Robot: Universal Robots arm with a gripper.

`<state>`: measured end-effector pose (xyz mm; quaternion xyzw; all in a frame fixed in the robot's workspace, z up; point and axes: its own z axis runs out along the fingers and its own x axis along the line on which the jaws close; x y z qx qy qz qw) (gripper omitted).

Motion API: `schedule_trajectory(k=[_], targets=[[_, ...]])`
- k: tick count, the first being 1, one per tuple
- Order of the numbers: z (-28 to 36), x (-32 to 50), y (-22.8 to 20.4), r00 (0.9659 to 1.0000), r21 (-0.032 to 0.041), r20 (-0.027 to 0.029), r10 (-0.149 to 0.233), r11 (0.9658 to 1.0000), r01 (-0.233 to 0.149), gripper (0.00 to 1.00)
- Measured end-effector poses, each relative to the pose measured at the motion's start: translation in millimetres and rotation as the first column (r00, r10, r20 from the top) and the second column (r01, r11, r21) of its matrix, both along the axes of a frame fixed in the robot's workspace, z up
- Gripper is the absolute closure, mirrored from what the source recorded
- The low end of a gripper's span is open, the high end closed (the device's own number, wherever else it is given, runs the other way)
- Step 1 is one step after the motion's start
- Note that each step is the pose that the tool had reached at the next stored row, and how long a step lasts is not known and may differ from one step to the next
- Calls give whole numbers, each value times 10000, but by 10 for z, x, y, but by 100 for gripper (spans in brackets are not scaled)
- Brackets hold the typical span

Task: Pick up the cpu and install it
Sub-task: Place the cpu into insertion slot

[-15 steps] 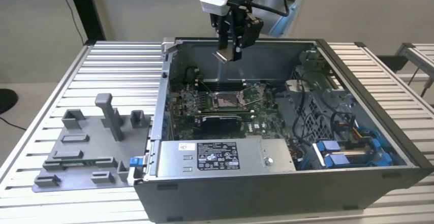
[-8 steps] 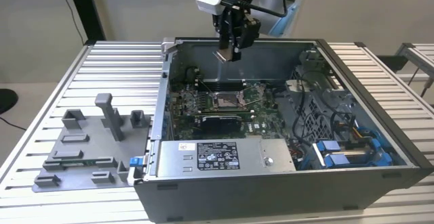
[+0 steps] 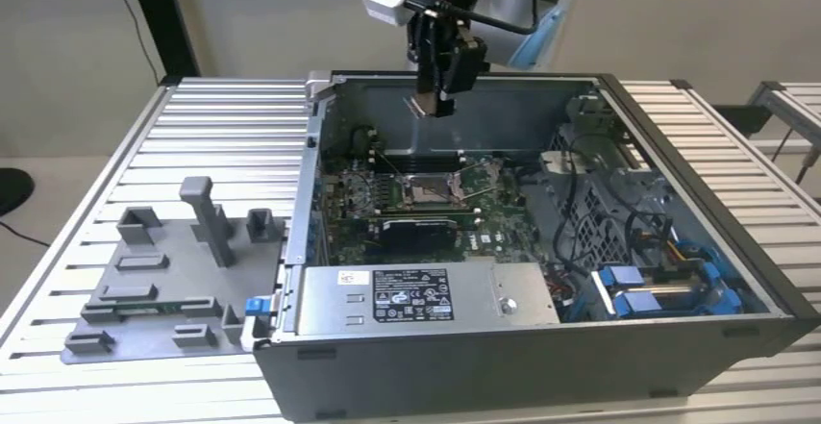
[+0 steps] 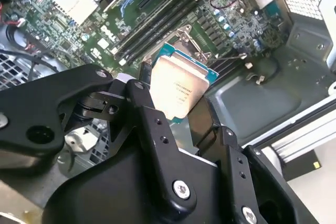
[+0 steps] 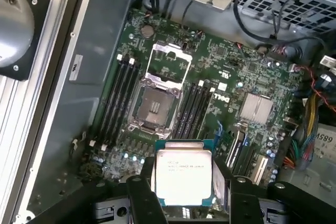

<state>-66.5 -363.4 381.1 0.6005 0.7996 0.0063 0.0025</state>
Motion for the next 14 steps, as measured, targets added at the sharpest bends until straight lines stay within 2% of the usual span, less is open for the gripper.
schedule_trajectory(k=[4, 7, 11, 14], targets=[[-3, 0, 0, 9981, 0, 0, -612, 9981, 612, 100], [-6, 0, 0, 9943, 0, 0, -1070, 9943, 1070, 100], [-9, 0, 0, 9859, 1, 1, -1672, 9859, 1672, 100], [-11, 0, 0, 9771, 0, 0, -2127, 9771, 2127, 100]])
